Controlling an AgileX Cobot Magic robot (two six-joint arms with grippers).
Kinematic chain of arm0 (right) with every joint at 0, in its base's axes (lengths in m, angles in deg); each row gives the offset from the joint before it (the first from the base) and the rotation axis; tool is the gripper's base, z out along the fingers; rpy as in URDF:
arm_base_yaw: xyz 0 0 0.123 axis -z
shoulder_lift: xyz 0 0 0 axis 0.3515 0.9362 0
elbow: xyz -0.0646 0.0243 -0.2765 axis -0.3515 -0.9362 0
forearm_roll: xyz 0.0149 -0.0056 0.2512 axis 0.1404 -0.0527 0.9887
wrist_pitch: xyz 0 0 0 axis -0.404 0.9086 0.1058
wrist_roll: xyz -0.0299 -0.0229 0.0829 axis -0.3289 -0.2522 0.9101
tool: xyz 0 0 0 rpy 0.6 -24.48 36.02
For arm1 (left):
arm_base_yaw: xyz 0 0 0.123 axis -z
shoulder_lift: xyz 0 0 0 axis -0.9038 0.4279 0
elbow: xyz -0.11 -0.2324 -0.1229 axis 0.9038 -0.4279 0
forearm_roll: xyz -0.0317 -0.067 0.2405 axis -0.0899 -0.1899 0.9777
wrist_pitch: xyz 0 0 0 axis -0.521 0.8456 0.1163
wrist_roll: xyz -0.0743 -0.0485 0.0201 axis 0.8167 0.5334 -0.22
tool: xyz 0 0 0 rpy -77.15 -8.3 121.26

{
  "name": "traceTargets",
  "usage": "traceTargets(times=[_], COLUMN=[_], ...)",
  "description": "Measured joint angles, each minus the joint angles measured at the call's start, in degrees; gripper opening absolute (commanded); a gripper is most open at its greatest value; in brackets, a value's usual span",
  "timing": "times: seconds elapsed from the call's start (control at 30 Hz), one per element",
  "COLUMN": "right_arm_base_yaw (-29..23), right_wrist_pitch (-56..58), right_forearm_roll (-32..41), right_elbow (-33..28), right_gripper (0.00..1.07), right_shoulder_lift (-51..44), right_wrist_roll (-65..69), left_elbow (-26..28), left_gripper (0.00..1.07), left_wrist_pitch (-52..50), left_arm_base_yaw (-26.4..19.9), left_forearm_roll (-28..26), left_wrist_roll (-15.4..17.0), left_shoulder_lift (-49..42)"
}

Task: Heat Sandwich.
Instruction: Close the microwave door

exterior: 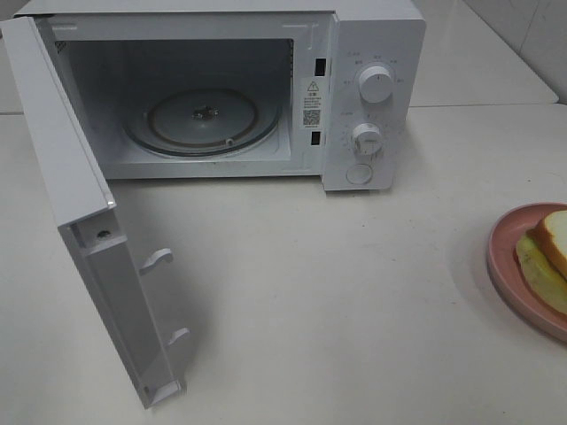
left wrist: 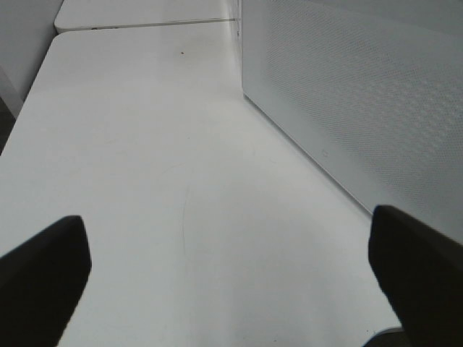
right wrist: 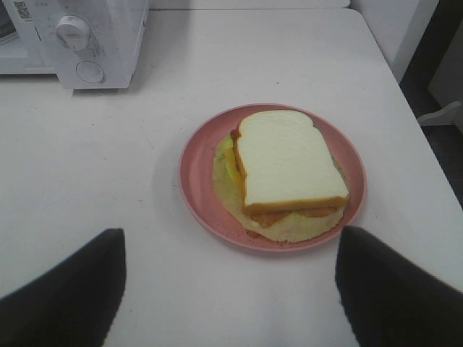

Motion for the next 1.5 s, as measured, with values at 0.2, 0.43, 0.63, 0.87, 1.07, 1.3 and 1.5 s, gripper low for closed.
traceTargets(times=[0.2,0.43,0.63,0.87,1.07,1.3,1.5], right_arm_base_yaw=[0.0,0.0,0.0,0.0,0.0,0.0,0.0], right_wrist_pitch=[0.0,0.0,0.0,0.0,0.0,0.0,0.0], right_forearm_roll=[0.0,0.0,0.0,0.0,0.0,0.0,0.0], right_elbow=[0.0,0.0,0.0,0.0,0.0,0.0,0.0], right_gripper=[0.76,0.76,0.76,0.76,0.76,0.76,0.76], right_shoulder_lift=[0.0,0.0,0.0,0.0,0.0,0.0,0.0], right_wrist_roll=[0.0,0.0,0.0,0.0,0.0,0.0,0.0], left_elbow=[0.0,0.0,0.3,1.0,1.0,1.0,0.2], left_gripper=[1.01,1.01,1.01,0.89,0.57,0.18,0.0], left_wrist_pitch=[0.0,0.0,-0.5,-5.7,-11.6,-15.0,-20.6], left_arm_base_yaw=[0.0,0.0,0.0,0.0,0.0,0.0,0.0], left_forearm_roll=[0.0,-1.6,-2.8,-2.8,-2.8,-2.8,-2.9], left_wrist_roll=[0.0,0.0,0.0,0.0,0.0,0.0,0.0], left_shoulder_lift=[0.0,0.0,4.0,9.3,17.5,25.5,33.9])
